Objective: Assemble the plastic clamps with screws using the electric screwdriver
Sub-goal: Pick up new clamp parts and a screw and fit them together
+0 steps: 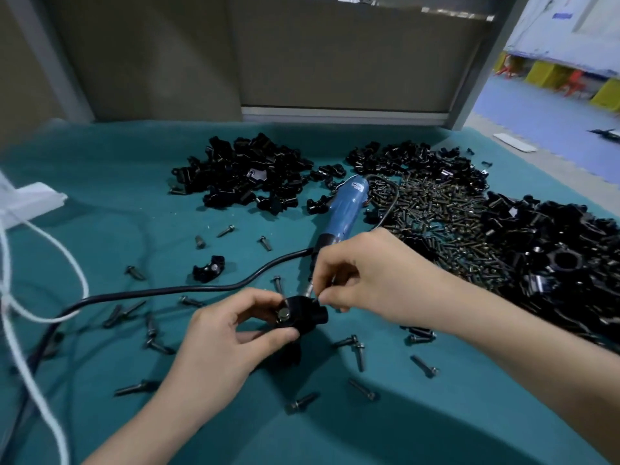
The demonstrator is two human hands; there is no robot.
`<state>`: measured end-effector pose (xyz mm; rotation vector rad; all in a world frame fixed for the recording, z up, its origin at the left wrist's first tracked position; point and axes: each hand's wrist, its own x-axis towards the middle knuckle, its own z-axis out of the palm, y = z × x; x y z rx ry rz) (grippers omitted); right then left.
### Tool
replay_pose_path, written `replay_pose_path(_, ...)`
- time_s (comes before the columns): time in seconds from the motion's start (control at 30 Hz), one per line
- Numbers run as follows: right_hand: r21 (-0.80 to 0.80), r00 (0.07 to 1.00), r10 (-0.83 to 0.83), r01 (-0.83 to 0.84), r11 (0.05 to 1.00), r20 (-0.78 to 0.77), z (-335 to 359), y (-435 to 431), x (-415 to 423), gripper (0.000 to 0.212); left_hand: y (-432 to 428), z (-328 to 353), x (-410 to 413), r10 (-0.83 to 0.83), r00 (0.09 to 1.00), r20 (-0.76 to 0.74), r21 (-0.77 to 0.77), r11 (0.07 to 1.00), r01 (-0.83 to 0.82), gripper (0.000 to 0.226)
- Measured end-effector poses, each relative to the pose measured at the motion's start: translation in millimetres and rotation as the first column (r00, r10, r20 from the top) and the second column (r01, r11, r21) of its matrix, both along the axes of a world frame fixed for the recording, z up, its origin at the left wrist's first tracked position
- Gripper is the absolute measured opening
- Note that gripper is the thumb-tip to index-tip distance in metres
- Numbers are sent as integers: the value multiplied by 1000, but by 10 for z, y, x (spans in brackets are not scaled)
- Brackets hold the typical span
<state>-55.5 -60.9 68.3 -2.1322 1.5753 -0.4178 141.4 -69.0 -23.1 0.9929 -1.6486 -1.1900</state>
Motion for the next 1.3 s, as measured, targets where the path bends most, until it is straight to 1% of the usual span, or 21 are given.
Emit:
replay_pose_path(0.13,-17,995,35,-37,999,-89,36,-25,55,4,11,-26,-12,-20,1000,-6,-11,1000,20,27)
replay_pose_path(0.2,-36,985,73,-79,996,-155,63,-30,94,6,10,-25,-15,-21,1000,-3,-22,1000,21,28)
replay_pose_path(0.27,-17,976,109,-114,993,-189,92,-35,117,10,8,-16,-12,-29,1000,4,-34,999,29,29)
replay_pose_path(0.3,7,978,121,-121,993,-170,103,-41,114,11,9,-12,-10,-32,999,6,-34,999,32,29)
replay_pose_path(0.37,78,992,117,-114,990,-38,101,-53,90,12,13,-15,-10,-42,999,-6,-13,999,42,28)
replay_pose_path(0.43,136,993,63,-75,988,97,60,-59,60,17,16,-20,-9,-44,999,-22,5,999,44,28)
replay_pose_path(0.5,173,987,5,-33,984,161,6,-78,27,19,6,-28,-6,-35,999,-15,-4,999,35,29)
replay_pose_path(0.57,243,967,-62,0,970,247,-38,-90,0,18,-1,-29,-3,-36,999,-14,-5,999,36,30)
replay_pose_path(0.67,385,896,-180,10,923,406,-117,-85,-30,14,-8,-41,-5,-31,1000,2,-13,999,31,28)
replay_pose_path(0.73,468,849,-243,-6,884,469,-175,-65,-20,14,-13,-56,7,-28,1000,-5,-14,1000,28,26)
replay_pose_path(0.83,609,768,-364,-42,792,526,-198,-27,-17,22,-4,-61,14,-25,1000,-16,-45,999,25,27)
replay_pose_path(0.9,663,707,-408,-115,740,578,-184,-10,-19,28,6,-54,17,-6,999,-49,-75,997,2,30)
replay_pose_path(0.97,661,640,-419,-190,726,644,-177,3,-7,25,11,-39,21,8,997,-79,-119,993,-17,30)
replay_pose_path(1.07,634,545,-441,-231,738,713,-196,7,27,24,15,8,39,26,997,-73,-185,982,-39,30)
replay_pose_path(1.2,607,455,-454,-282,743,766,-187,20,73,22,29,58,49,55,996,-69,-255,964,-71,36)
replay_pose_path(1.3,591,389,-466,-320,740,794,-185,39,154,20,68,90,28,20,995,-101,-260,965,-45,45)
